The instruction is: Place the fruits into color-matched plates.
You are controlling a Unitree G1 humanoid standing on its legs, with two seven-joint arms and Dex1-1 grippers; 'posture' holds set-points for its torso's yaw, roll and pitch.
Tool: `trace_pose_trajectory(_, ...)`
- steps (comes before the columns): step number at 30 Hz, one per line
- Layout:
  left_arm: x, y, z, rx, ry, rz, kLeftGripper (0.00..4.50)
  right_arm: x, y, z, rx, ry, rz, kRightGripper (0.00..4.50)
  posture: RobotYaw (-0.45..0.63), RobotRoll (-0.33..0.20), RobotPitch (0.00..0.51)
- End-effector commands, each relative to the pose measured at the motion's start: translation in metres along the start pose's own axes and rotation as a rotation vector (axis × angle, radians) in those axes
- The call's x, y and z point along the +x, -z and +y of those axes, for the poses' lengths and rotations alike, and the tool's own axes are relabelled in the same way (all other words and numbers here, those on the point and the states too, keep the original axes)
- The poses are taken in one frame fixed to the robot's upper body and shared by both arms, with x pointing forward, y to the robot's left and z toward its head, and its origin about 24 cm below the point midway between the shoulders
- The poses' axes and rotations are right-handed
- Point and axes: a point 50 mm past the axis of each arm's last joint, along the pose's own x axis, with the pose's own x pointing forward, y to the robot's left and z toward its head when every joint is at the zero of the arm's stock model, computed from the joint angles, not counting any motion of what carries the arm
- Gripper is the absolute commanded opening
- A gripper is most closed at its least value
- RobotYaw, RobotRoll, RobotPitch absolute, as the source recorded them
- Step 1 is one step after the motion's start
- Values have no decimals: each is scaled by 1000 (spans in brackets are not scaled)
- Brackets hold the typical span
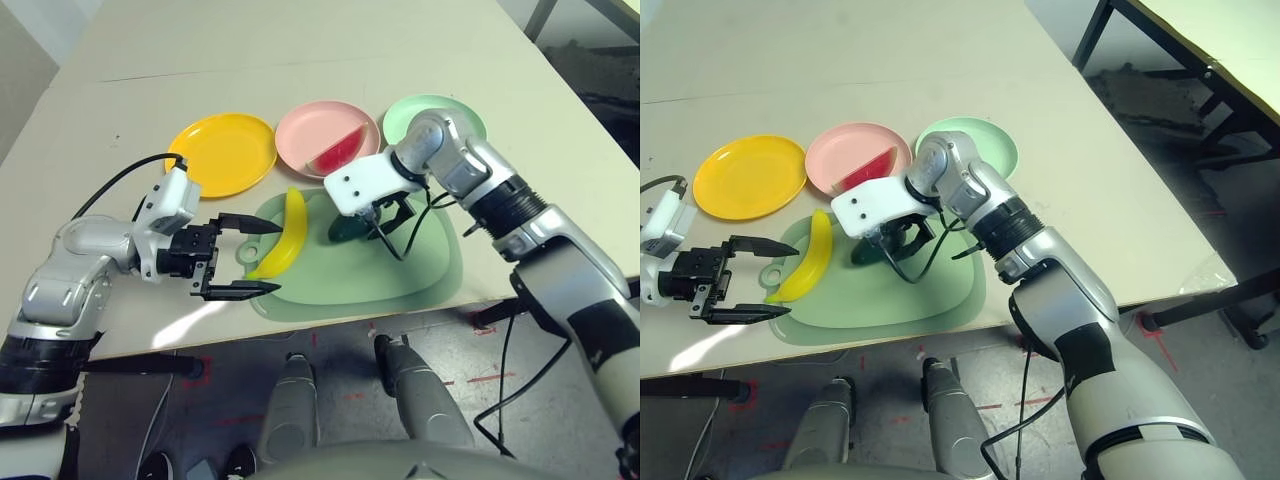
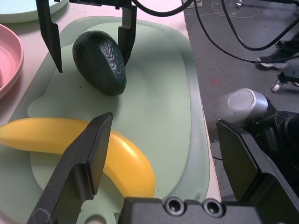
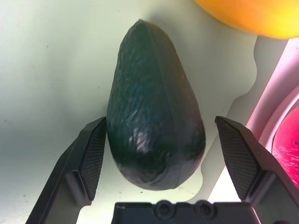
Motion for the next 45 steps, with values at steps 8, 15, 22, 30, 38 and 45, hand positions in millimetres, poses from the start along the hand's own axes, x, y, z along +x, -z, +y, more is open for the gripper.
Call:
trace_pose_trajectory(8,-2,1,0,3,5,17,4500,6,0,1,6,-19,4,2916,-31,0,232)
trace_pose_trajectory(15,-1,2,0,2,5,16,4500,3,3,0,13,-14,10,2916,-32,0,232)
trace_pose_trajectory(22,0,-1,3,-14,-28,-39,4500,-20,3,-5,28,-2,1,2916,-44,0,228)
trace_pose_trajectory(30,9,-2,21,1,-211,-42,4500,-49,14,-8,93,53,24,2916,-55,0,226)
trace_pose_trajectory(38,13,1,27,-10,-319,-32,4500,-84,56,-20,252,252,158,2916,-49,0,221)
trace_pose_trajectory(45,16,3,24,-14,-302,-20,4500,-90,92,-16,414,437,271,2916,-52,0,220)
